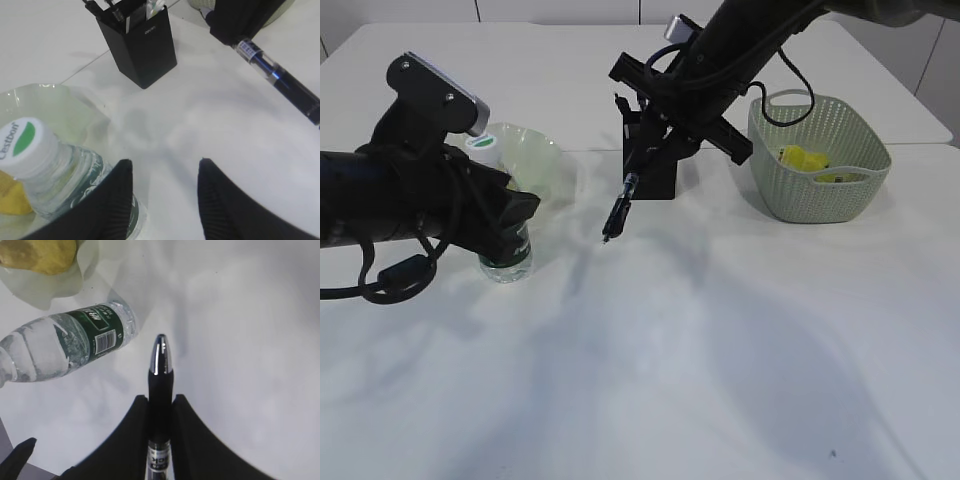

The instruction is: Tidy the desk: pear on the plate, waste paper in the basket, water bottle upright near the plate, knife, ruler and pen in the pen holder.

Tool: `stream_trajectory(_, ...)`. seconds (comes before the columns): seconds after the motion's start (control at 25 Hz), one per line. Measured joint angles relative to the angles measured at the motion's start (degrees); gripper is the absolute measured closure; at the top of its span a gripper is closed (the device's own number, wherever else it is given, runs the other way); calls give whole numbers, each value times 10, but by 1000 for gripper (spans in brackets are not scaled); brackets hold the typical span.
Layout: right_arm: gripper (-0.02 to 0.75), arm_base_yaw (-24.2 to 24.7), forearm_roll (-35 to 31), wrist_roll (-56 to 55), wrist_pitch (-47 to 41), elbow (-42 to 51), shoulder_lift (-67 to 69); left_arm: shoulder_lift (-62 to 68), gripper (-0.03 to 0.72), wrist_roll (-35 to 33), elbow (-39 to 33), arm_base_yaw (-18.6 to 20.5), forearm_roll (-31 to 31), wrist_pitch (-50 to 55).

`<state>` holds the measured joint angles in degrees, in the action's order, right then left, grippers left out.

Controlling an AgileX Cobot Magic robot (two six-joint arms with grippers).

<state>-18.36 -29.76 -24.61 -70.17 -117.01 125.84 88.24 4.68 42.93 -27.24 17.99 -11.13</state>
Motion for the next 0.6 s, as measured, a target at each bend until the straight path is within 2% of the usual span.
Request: stream_trajectory(0.6, 652, 0, -42, 9, 0, 0, 0, 32, 385, 0, 0, 0, 14, -19)
